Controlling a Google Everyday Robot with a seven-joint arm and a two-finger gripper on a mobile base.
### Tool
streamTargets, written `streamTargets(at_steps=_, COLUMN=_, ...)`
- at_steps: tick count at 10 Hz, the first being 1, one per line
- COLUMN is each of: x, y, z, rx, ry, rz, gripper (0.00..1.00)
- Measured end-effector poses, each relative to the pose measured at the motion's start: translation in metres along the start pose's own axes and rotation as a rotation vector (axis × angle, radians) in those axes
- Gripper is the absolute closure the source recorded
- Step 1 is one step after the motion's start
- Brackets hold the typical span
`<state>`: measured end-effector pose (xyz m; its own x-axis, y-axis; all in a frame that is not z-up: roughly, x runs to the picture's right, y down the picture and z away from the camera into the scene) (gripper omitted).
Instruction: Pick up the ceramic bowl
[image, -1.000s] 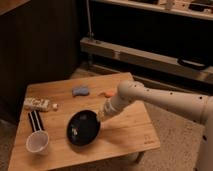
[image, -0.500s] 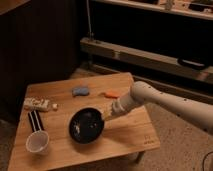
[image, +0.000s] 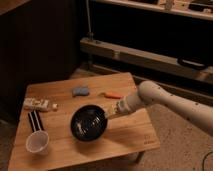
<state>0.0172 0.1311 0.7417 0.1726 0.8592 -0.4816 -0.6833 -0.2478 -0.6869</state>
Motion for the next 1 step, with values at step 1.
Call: streamTargets(at_steps=1, x=-0.0001, y=0.0003, z=0.0006, rx=0.000, ry=0.001, rz=0.000, gripper=1.00)
